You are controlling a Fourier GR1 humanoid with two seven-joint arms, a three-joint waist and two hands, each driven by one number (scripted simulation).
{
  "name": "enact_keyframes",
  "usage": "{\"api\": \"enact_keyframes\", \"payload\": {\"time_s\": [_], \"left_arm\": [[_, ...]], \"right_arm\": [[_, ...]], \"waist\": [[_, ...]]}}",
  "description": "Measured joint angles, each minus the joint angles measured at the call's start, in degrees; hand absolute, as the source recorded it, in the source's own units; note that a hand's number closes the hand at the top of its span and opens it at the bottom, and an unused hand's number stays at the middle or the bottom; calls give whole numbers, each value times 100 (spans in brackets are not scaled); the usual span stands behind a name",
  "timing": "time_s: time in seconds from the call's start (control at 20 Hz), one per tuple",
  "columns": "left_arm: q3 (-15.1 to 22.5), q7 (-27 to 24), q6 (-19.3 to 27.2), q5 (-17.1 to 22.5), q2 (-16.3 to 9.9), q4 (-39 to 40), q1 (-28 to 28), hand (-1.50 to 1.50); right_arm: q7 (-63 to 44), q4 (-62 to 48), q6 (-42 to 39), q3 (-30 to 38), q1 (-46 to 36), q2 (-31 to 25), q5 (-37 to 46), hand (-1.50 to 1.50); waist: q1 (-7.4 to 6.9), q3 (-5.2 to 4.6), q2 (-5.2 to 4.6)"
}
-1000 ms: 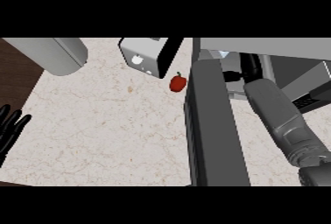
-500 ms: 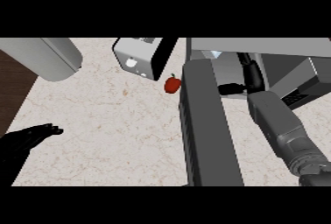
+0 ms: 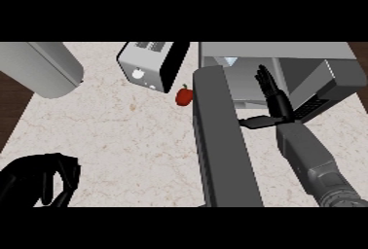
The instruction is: Pick up the milk, place it into the microwave and close the microwave
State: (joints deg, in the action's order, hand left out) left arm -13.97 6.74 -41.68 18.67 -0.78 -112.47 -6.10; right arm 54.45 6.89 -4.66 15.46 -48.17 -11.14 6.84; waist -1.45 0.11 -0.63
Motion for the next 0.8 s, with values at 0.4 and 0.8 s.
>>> {"api": "enact_keyframes", "payload": {"time_s": [0.4, 0.8], "left_arm": [[1067, 21, 551, -493, 66, -38, -23, 150], [1928, -225, 1126, -1249, 68, 386, 530, 150]], "right_arm": [[119, 626, -355, -178, 903, 10, -31, -150], [20, 1739, -578, -341, 2093, -74, -217, -150]], "waist": [[152, -10, 69], [235, -15, 89]]}}
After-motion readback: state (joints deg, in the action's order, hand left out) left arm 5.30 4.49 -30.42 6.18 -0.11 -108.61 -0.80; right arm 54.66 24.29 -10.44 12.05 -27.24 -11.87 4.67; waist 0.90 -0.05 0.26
